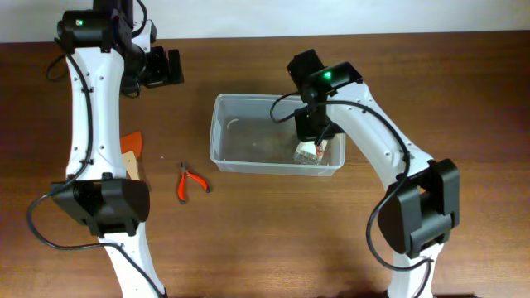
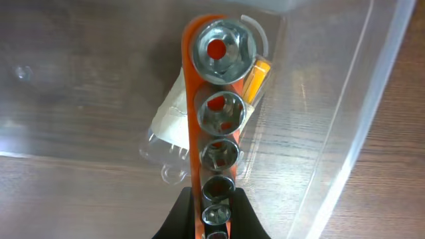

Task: Pack container
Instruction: 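Carry the socket rail into the box and release it, then raise the right gripper out of the box and away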

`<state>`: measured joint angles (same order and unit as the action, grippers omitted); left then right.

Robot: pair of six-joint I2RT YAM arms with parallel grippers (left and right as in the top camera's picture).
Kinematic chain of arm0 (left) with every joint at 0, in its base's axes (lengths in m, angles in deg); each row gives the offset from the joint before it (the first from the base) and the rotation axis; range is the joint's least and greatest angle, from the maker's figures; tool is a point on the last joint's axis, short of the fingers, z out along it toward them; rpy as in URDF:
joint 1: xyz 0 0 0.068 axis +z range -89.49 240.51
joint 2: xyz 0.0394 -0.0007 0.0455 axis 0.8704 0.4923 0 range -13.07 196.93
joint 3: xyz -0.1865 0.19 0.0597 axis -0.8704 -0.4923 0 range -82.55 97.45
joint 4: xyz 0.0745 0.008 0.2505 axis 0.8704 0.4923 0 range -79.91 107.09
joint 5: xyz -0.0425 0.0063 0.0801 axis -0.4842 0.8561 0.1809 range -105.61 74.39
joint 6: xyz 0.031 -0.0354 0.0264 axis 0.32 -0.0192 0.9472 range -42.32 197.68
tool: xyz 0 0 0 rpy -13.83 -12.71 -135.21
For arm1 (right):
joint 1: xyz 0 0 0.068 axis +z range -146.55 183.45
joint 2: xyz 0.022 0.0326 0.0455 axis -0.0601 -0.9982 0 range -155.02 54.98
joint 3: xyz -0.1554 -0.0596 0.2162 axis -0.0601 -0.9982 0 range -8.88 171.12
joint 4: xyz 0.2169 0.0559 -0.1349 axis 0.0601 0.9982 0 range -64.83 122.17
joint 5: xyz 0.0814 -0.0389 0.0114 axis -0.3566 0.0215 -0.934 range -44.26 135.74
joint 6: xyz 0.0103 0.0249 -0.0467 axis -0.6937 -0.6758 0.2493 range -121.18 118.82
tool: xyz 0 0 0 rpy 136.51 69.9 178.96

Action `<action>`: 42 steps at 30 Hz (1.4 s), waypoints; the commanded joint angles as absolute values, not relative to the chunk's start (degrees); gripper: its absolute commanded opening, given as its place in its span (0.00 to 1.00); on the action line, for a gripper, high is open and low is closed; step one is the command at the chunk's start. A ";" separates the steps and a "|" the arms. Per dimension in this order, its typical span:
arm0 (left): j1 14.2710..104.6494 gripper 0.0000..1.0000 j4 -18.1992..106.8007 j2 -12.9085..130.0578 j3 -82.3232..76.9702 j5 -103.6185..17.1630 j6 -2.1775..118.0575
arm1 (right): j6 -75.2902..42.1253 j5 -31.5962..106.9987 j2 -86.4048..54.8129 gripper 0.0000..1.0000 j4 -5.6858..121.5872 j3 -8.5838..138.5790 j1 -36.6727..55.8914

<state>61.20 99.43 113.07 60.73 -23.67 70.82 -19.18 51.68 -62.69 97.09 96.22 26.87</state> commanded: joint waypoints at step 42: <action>61.42 0.99 99.33 112.81 61.71 -23.23 71.35 | -11.99 57.36 -60.05 0.99 122.48 145.33 -4.91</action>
<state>61.20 99.43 113.07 60.73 -23.67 70.82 -15.56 57.62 -60.40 121.76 144.85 -1.31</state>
